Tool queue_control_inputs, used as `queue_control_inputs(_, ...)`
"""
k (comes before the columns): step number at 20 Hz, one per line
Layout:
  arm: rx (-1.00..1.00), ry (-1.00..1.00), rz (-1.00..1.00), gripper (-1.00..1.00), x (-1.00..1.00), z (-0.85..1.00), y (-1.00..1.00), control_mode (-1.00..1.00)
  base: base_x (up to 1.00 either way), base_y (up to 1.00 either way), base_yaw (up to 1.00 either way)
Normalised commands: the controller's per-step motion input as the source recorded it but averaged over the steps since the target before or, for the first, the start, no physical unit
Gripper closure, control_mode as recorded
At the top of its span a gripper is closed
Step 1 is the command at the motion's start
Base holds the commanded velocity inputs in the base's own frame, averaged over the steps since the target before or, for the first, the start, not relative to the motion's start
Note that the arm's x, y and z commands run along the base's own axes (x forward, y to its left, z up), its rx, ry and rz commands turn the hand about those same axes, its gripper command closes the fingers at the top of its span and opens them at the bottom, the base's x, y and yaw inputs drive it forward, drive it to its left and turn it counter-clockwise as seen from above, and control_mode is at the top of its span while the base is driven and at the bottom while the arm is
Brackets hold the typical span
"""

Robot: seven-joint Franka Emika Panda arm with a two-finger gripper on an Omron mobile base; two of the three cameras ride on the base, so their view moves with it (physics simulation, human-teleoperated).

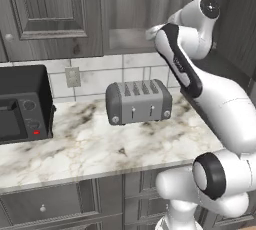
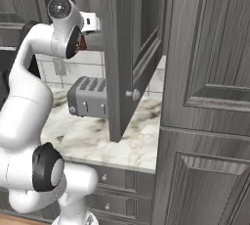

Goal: Retrieve the shaker from the cabinet and place it next the steak on a plate on the dining table.

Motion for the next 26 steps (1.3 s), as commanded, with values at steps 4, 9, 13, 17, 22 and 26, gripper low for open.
queue_control_inputs(4, 0.0, -0.09, 0.01, 1.0, -0.98, 0.0, -0.12, -1.0, 0.0, 0.0, 0.0)
queue_control_inputs(9, 0.0, -0.07, 0.01, 1.0, -0.8, 0.0, -0.24, -1.0, 0.0, 0.0, 0.0)
queue_control_inputs(13, 0.0, -0.04, 0.0, 1.0, -0.71, 0.0, -0.26, -1.0, 0.0, 0.0, 0.0)
queue_control_inputs(17, 0.0, -0.02, 0.0, 1.0, -0.55, 0.0, -0.23, -1.0, 0.0, 0.0, 0.0)
queue_control_inputs(22, 0.0, -0.02, 0.0, 1.0, -0.54, 0.0, -0.17, -1.0, 0.0, 0.0, 0.0)
queue_control_inputs(26, 0.0, -0.02, 0.0, 1.0, -0.54, 0.0, -0.14, -1.0, 0.0, 0.0, 0.0)
